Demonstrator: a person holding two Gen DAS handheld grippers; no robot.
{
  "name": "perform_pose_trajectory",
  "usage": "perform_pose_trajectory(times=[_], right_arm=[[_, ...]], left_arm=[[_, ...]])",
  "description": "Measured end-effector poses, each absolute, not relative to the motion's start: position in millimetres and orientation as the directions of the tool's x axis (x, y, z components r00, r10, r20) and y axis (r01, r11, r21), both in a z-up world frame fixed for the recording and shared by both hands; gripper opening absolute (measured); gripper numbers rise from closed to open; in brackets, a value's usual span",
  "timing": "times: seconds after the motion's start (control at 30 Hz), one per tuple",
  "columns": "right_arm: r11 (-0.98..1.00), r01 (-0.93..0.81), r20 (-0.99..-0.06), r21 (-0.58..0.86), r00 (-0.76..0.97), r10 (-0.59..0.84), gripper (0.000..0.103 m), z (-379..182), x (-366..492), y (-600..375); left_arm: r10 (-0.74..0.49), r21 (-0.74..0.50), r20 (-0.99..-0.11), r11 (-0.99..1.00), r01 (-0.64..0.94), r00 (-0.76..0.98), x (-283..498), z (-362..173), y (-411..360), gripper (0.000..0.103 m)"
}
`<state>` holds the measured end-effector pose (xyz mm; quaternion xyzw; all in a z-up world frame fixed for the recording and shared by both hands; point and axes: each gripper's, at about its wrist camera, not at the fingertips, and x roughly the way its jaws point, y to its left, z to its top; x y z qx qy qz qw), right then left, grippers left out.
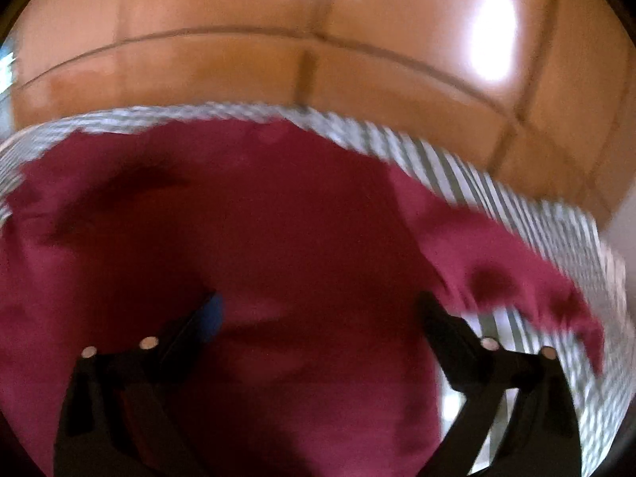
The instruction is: Fold small clothes
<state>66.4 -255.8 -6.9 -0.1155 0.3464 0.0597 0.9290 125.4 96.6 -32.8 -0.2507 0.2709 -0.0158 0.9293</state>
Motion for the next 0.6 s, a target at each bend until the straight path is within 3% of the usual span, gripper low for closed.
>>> perform_pose_trajectory(times=[0.03, 0.1, 0.27, 0.4, 0.5, 0.6], right_arm=[[0.952, -0.249, -0.638, -0.179, 0.766, 0.081, 0.088, 2, 61, -237], [0.923, -0.339, -0.615, -0.182, 0.771, 0.162, 0.085, 16, 56, -202], [0.862, -0.456, -0.606, -0.222, 0.757, 0.245, 0.085, 26, 61, -130], [0.843, -0.458, -0.610, -0.283, 0.764, 0.210, 0.085, 18, 78, -91], [0.891, -0.391, -0.611, -0.230, 0.771, 0.181, 0.085, 21, 99, -98], [0.967, -0.247, -0.599, -0.067, 0.785, 0.159, 0.091, 31, 115, -144]], left_arm=[[-0.146, -0.492, -0.524, 0.856, -0.158, 0.839, 130, -40, 105, 0.093], [-0.138, -0.524, -0.612, 0.809, -0.268, 0.779, 145, -59, 121, 0.072], [-0.112, -0.491, -0.636, 0.822, -0.288, 0.763, 152, -64, 115, 0.071], [-0.084, -0.454, -0.662, 0.836, -0.309, 0.745, 155, -64, 113, 0.070], [-0.056, -0.412, -0.686, 0.852, -0.324, 0.725, 161, -65, 111, 0.068], [-0.036, -0.380, -0.703, 0.863, -0.333, 0.710, 162, -67, 111, 0.067]])
